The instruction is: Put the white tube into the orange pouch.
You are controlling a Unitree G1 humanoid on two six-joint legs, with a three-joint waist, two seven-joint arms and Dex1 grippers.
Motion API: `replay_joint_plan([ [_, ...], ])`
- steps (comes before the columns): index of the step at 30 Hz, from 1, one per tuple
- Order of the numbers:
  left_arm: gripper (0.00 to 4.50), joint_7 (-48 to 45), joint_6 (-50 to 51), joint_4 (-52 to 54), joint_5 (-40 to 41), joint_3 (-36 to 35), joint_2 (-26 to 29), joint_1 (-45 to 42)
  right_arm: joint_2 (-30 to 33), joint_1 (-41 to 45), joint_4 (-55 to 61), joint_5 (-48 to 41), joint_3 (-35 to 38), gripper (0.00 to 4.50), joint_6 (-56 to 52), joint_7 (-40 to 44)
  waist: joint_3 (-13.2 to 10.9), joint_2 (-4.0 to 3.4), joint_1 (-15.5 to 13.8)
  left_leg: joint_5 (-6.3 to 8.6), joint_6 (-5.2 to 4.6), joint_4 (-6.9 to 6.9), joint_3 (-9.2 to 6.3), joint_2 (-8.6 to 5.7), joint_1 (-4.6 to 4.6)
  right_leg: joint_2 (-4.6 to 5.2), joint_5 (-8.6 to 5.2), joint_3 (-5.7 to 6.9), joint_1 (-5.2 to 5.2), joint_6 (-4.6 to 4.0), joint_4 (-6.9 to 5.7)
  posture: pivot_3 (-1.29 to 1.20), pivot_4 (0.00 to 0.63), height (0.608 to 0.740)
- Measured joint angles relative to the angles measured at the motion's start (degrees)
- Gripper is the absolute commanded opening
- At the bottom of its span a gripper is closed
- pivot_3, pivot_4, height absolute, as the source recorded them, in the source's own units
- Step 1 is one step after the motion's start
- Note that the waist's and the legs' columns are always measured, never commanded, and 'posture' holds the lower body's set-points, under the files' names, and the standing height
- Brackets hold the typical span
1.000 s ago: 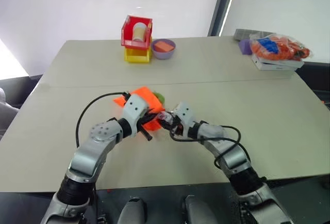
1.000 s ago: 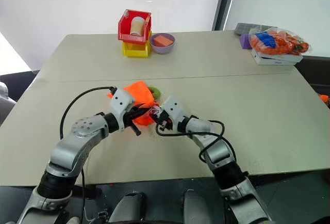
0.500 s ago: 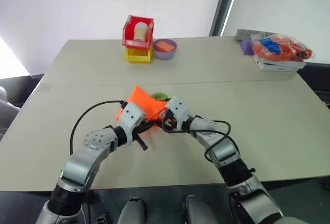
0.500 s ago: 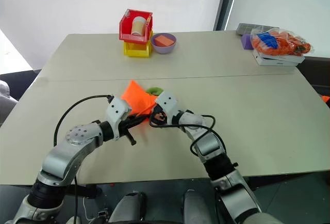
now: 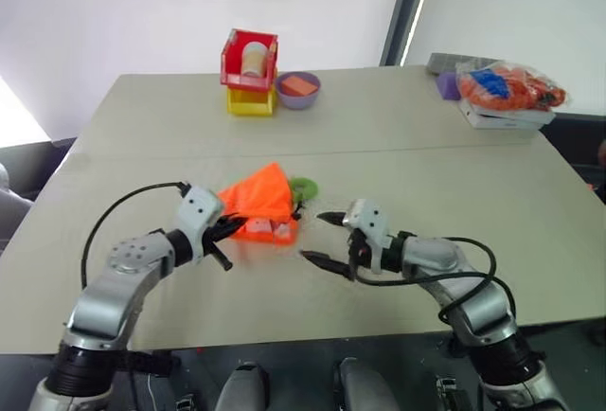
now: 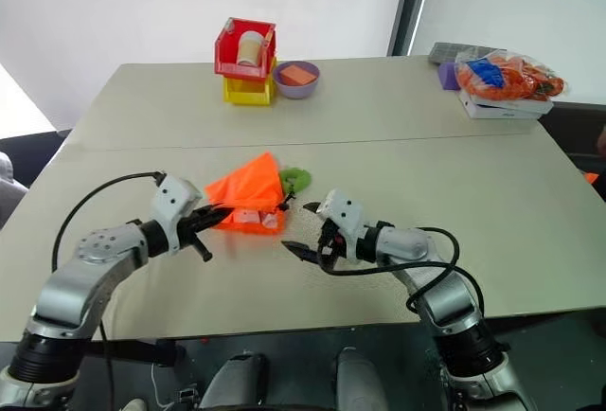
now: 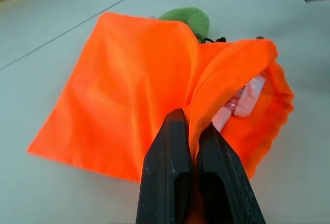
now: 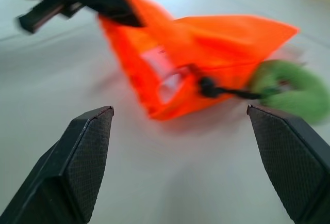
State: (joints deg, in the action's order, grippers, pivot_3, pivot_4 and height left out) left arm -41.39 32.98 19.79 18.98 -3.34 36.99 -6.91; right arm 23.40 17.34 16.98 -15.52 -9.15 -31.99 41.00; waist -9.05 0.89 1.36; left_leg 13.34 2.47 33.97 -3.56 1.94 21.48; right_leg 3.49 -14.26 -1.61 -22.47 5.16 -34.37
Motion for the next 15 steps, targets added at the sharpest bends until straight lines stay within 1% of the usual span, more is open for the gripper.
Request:
replay_joint_plan([
  [3, 0.00, -1.79, -1.47, -1.41, -0.22, -0.46, 1.98, 1.36, -1.48, 2.48, -3.14, 0.26, 1.59, 4.32, -0.56, -2.89, 0.00, 0.01, -0.25, 0.00, 0.00, 0.00, -0.01, 0.00, 0.00, 0.00, 0.03, 0.02, -0.05, -0.06, 0.02, 0.00, 0.150, 0.740],
  [5, 0.00, -3.05, -3.34, -2.94, -0.93, -0.21, 2.92, 1.89, -4.87, 5.42, -8.02, 1.50, 1.60, 4.32, -1.45, -6.72, 0.00, 0.00, -0.17, 0.00, 0.00, 0.00, 0.01, 0.00, 0.04, 0.02, 0.04, 0.01, -0.05, -0.08, 0.03, 0.00, 0.150, 0.740],
  [7, 0.00, -3.94, -4.08, -2.93, -0.83, 0.09, 2.84, 1.97, -6.89, 7.47, -12.11, 2.79, 1.38, 4.32, -2.01, -9.48, 0.00, 0.00, -0.25, 0.00, 0.00, 0.00, 0.03, -0.01, 0.06, 0.04, 0.05, 0.01, -0.05, -0.09, 0.04, 0.00, 0.150, 0.740],
  [10, 0.78, -4.65, -4.53, -2.90, -0.13, 0.29, 1.97, 2.49, -9.10, 9.41, -16.46, 4.17, 0.98, 4.37, -2.15, -12.09, 0.00, 0.00, -0.40, 0.00, 0.00, -0.05, 0.04, -0.01, 0.09, 0.05, 0.04, 0.01, -0.03, -0.08, 0.07, 0.00, 0.150, 0.740],
  [12, 1.76, -4.58, -4.92, -2.87, 0.58, 0.21, 0.60, 3.19, -11.95, 10.98, -20.64, 5.06, 0.64, 4.37, -2.05, -14.06, 0.00, 0.00, -0.32, 0.00, 0.00, -0.07, 0.04, 0.00, 0.10, 0.03, 0.04, 0.01, -0.06, -0.08, 0.06, 0.00, 0.150, 0.740],
  [13, 2.08, -4.57, -4.97, -2.87, 0.64, 0.21, 0.48, 3.22, -12.27, 11.13, -21.11, 5.22, 0.54, 4.37, -2.03, -14.29, 0.00, -0.01, -0.29, 0.00, 0.00, -0.07, 0.04, 0.00, 0.10, 0.02, 0.04, 0.01, -0.07, -0.08, 0.05, 0.00, 0.150, 0.740],
  [15, 2.08, -4.53, -5.20, -2.86, 2.04, -1.14, -0.18, 3.96, -14.03, 12.59, -25.03, 5.84, 0.46, 4.37, -1.80, -15.94, 0.00, -0.01, -0.09, 0.00, -0.01, -0.08, 0.04, 0.01, 0.07, 0.01, 0.05, 0.00, -0.08, -0.08, 0.01, 0.00, 0.150, 0.740],
])
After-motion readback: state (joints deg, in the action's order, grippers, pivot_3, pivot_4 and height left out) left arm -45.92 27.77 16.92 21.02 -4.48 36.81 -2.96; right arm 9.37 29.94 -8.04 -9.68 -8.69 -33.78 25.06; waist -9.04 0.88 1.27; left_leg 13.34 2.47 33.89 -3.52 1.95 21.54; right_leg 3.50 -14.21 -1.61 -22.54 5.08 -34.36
